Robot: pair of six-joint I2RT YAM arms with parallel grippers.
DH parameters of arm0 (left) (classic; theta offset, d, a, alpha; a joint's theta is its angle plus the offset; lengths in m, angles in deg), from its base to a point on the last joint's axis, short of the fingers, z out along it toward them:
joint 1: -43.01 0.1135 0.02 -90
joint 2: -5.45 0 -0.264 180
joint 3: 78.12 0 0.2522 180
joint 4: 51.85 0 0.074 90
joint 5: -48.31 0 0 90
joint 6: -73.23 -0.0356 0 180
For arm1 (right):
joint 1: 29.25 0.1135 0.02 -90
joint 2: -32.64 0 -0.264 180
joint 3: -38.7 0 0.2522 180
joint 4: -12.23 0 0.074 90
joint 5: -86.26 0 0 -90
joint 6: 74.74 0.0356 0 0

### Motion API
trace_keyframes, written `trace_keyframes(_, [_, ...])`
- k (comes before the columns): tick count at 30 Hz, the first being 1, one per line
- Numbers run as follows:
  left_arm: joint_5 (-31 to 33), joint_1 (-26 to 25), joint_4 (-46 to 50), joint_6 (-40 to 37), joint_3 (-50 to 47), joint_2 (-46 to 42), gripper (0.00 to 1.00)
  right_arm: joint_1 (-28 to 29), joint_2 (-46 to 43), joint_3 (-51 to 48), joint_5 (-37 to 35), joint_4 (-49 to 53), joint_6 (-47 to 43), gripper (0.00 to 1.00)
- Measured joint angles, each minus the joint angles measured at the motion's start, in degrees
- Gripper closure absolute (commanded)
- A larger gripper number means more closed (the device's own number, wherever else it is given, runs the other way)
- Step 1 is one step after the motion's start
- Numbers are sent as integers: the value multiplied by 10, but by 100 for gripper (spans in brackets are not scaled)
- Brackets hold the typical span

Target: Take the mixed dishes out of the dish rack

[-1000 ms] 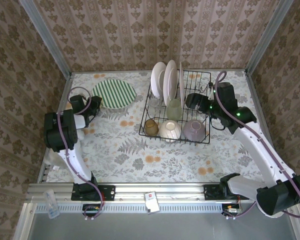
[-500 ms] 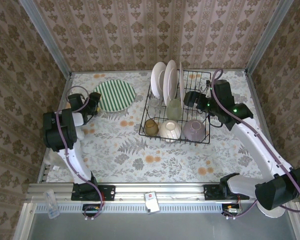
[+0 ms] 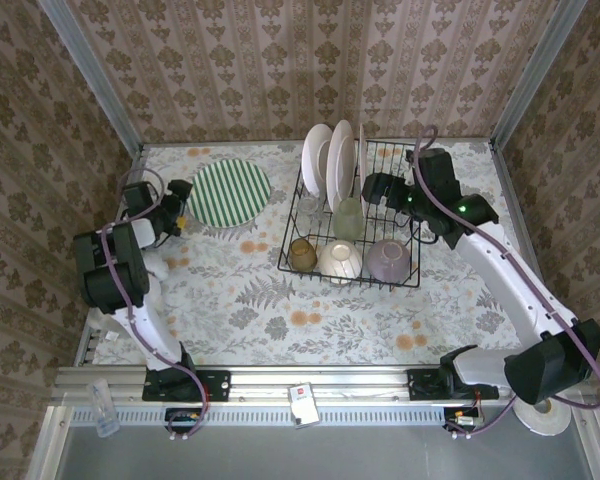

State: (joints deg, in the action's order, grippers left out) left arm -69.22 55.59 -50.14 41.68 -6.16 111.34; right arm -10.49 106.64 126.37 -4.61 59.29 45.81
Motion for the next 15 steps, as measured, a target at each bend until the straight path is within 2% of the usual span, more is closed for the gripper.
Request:
trace_keyframes(4, [28,10,91,-23,15,-47,0,9,27,25,-12,1,-4,1])
trace_keyframes(9, [64,5,196,-59,26,-162,0,23,84,74,-42,2,-10,9])
trace_keyframes(15, [66,-40,259,-119,25,-338,0,28,166,135,-80,8,-23,16])
